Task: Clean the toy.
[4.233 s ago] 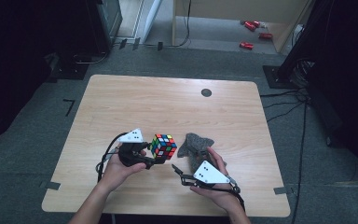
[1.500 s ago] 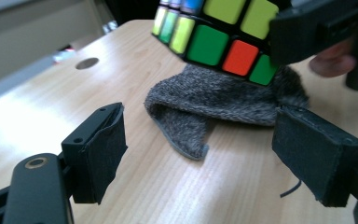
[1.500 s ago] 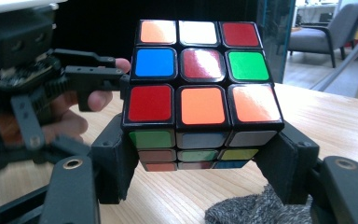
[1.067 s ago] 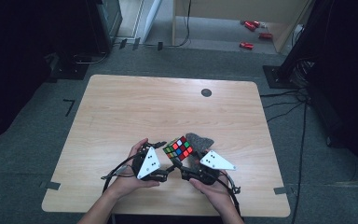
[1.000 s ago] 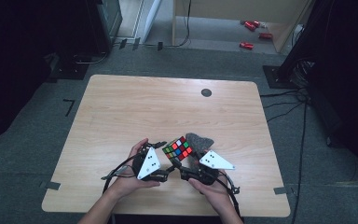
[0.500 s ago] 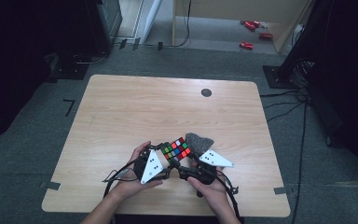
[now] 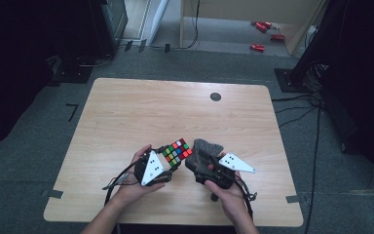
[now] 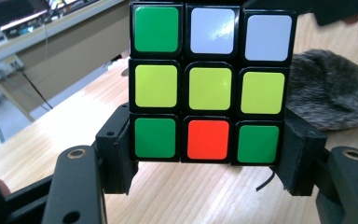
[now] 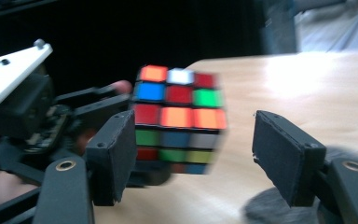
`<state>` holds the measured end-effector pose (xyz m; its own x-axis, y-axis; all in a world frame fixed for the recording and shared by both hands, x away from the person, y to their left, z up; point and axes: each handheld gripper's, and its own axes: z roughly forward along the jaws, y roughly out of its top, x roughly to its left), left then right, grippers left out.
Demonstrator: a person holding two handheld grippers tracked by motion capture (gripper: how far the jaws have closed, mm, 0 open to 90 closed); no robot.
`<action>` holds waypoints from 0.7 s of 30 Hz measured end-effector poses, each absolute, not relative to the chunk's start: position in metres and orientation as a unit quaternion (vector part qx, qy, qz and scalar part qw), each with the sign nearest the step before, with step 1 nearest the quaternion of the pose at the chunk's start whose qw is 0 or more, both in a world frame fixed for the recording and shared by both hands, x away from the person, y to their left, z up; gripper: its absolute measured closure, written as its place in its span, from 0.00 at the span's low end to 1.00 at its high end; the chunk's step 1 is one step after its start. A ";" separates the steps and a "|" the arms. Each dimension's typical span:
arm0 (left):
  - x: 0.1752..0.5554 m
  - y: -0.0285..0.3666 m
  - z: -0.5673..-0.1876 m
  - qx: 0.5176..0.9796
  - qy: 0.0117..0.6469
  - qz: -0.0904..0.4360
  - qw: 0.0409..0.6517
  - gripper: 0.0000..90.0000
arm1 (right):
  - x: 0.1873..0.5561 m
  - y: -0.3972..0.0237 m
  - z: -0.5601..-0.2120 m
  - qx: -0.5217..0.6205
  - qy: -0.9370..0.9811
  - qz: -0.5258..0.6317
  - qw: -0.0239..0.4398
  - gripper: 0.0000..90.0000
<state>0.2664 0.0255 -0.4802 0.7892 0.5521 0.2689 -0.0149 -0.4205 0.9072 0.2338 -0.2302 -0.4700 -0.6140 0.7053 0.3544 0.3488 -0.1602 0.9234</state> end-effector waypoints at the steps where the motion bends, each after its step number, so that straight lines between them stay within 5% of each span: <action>1: 0.268 0.028 -0.480 0.795 0.172 0.271 0.515 0.39 | 0.235 -0.234 -0.470 0.416 0.633 0.632 0.162 0.35; 10: 0.272 0.039 -0.473 0.795 0.190 0.221 0.532 0.39 | 0.242 -0.253 -0.482 0.422 0.717 0.492 0.256 0.46; 21: 0.283 0.053 -0.469 0.799 0.225 0.151 0.536 0.39 | 0.248 -0.253 -0.501 0.426 0.766 0.412 0.250 0.39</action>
<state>0.2826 0.0530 -0.4695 0.8528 0.5222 -0.0004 0.1984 -0.3233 0.9253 0.2479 -0.2527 -0.5006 -0.5120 0.8584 -0.0325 0.4463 0.2981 0.8438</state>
